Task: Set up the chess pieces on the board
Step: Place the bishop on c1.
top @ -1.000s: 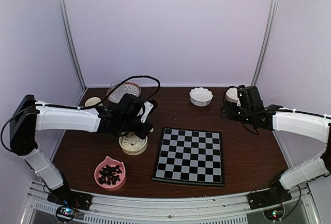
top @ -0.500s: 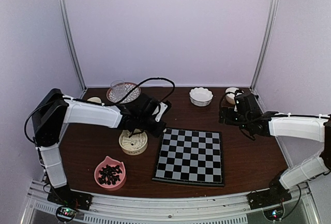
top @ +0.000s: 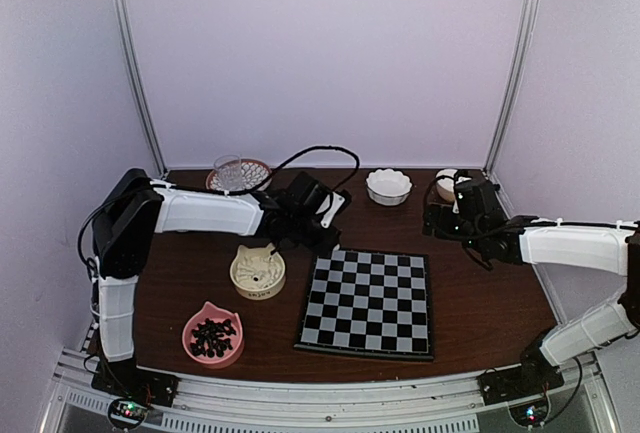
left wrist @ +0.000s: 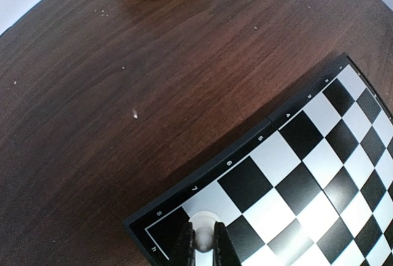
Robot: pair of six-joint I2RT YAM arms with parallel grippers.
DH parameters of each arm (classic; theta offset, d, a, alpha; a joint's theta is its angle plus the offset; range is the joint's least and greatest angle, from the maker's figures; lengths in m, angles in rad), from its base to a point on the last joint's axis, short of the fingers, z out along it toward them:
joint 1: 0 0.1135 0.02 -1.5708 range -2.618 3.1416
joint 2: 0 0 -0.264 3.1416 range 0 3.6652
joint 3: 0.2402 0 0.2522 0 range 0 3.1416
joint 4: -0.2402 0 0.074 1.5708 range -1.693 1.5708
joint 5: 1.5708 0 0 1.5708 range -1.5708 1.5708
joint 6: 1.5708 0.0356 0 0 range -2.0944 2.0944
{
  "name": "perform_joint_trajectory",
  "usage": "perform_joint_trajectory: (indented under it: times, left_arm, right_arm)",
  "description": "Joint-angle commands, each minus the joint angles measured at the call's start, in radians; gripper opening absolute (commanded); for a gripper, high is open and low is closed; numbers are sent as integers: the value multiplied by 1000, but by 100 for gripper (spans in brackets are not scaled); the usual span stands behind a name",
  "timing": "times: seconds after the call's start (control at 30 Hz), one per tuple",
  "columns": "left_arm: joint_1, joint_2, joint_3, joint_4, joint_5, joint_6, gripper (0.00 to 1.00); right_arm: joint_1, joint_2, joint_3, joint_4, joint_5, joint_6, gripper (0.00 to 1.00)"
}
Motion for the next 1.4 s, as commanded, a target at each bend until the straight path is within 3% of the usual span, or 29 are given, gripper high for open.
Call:
perform_joint_trajectory:
  times: [0.0,0.37,0.9,1.37]
  left_arm:
    - [-9,16,39,-48,6,20,0]
    - [-93,-59,-56,-95,-167,48,0]
    - [-94,-154,-219,-73,-186,-8,0]
    - [-95,-130,-191,-44,-128,0,0]
  right_arm:
    - [9,-4,-4,8,23,-16,100]
    - [10,-46,-17,-5,40,-24,99]
    - [9,-55,-15,-5,35,-30,99]
    - [9,-55,-14,-5,34,-32,100]
